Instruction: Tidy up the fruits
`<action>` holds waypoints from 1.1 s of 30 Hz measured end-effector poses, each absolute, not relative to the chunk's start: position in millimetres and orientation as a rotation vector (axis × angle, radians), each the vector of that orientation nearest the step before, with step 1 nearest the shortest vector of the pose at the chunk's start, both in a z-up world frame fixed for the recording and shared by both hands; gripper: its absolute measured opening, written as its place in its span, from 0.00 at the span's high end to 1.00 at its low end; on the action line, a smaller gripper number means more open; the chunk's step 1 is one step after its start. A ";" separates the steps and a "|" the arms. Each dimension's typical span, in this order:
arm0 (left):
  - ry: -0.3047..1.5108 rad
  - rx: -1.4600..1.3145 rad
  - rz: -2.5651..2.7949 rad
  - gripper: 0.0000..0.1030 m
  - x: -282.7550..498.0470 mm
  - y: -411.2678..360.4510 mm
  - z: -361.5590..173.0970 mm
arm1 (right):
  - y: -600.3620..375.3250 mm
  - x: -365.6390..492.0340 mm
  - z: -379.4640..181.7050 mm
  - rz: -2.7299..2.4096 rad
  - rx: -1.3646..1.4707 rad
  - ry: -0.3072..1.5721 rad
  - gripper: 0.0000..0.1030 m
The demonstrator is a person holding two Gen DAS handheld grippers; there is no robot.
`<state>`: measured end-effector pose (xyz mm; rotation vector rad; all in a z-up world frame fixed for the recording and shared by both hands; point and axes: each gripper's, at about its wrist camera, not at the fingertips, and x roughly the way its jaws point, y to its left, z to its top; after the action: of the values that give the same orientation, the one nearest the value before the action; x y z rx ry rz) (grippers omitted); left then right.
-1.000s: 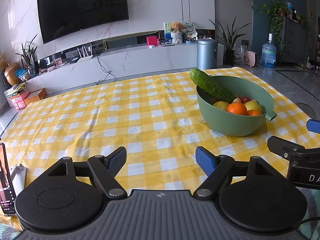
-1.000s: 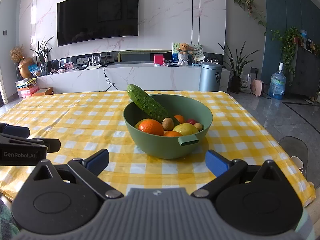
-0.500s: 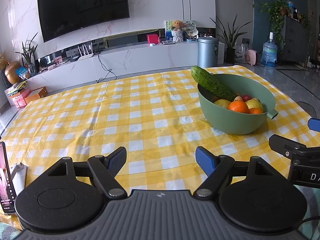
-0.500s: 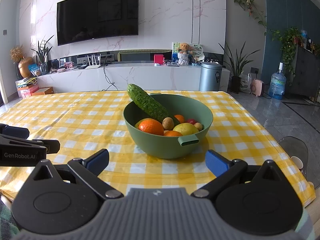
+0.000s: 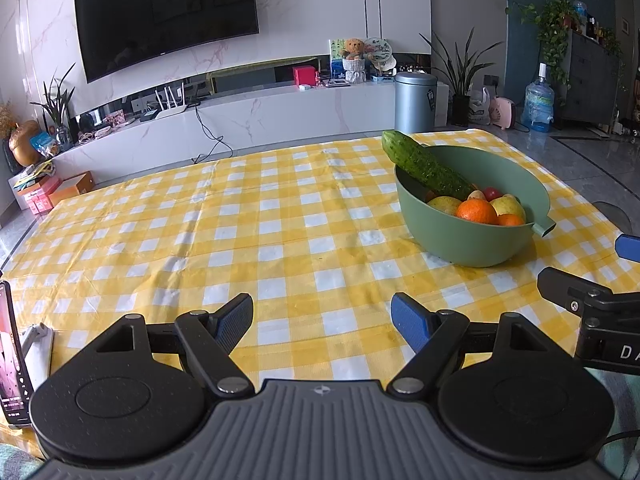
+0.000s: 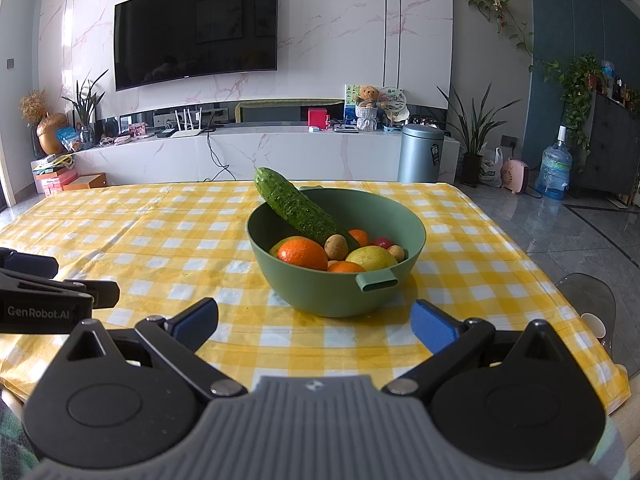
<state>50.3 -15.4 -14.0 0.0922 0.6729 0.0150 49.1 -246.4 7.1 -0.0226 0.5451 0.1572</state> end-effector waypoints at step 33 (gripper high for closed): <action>0.678 0.083 0.020 0.11 49.1 -12.7 -13.5 | -245.8 49.0 6.6 0.157 -0.025 0.545 0.04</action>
<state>49.1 -12.7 -13.5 0.0835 0.6782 0.0203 49.0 -245.8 6.6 -0.0252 0.5446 0.1570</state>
